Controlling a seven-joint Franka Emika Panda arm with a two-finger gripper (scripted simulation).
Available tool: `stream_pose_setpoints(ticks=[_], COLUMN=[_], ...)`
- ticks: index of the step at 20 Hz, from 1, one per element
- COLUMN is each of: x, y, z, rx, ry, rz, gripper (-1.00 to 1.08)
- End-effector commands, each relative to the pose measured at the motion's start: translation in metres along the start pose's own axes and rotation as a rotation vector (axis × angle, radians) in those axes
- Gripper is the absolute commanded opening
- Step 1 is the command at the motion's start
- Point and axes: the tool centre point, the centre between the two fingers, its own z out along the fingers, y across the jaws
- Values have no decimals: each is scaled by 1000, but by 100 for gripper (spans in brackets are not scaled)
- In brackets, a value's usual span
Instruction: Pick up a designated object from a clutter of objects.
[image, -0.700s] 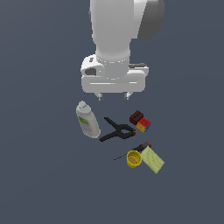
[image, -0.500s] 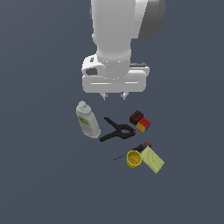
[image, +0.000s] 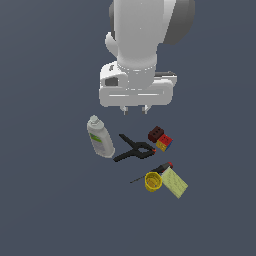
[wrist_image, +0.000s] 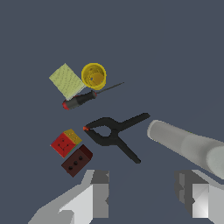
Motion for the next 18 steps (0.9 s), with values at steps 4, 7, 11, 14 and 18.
stream_pose_setpoints(ticks=[4, 7, 11, 14, 18], x=[-1, -3, -7, -12, -22], y=[0, 0, 1, 3, 6], z=[14, 29, 57, 84, 128], rx=[-19, -39, -77, -112, -167], ry=[-34, -71, -144, -215, -334], rz=[-31, -66, -132, -199, -309], gripper=[28, 28, 28, 28, 28])
